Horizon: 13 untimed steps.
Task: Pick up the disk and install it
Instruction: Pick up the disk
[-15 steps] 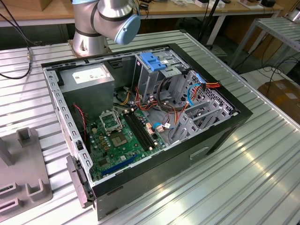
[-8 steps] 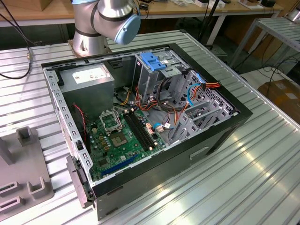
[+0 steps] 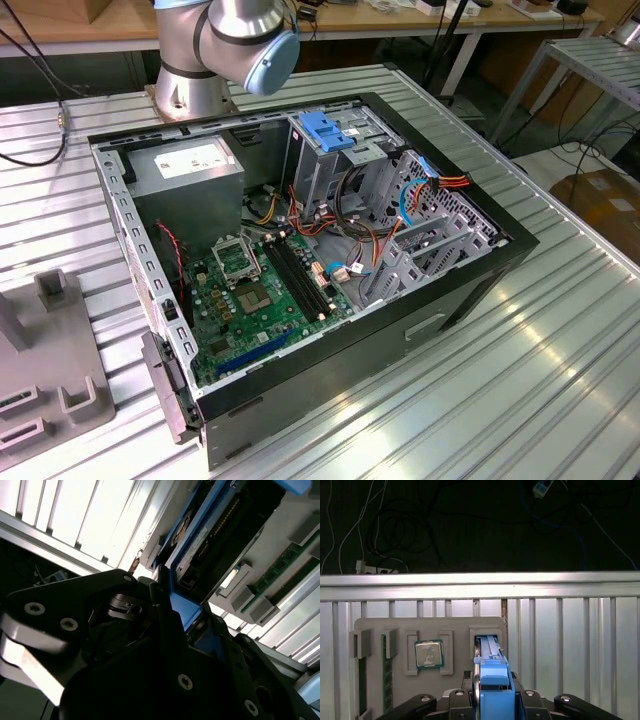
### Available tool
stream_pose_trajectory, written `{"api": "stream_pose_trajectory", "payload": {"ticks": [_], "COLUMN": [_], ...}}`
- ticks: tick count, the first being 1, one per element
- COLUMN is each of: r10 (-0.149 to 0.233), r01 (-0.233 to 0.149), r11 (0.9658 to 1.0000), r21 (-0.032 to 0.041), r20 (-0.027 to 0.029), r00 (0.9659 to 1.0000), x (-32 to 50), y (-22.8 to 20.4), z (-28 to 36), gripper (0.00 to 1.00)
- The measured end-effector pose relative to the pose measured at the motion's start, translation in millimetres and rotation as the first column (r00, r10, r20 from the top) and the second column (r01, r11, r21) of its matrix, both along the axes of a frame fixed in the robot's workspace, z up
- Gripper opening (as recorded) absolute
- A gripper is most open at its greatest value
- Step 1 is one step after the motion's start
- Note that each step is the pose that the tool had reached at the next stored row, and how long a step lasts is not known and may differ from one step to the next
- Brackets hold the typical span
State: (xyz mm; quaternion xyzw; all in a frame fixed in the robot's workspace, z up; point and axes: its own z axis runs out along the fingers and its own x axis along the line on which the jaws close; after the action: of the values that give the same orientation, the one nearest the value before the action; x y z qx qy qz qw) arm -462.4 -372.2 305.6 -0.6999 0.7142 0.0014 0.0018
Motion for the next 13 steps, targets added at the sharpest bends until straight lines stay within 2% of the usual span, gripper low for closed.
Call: {"api": "stream_pose_trajectory", "payload": {"ticks": [5,10,13], "r10": [0.000,0.000,0.000], "r01": [0.000,0.000,0.000], "r11": [1.0000,1.0000,1.0000], "r21": [0.0000,0.0000,0.0000], "r20": [0.0000,-0.0001,-0.0001], "r00": [1.0000,1.0000,1.0000], "x": [0.0,0.0,0.0], "y": [0.0,0.0,0.0], "z": [13.8,21.7,30.0], "gripper": [0.37,0.37,0.37]}}
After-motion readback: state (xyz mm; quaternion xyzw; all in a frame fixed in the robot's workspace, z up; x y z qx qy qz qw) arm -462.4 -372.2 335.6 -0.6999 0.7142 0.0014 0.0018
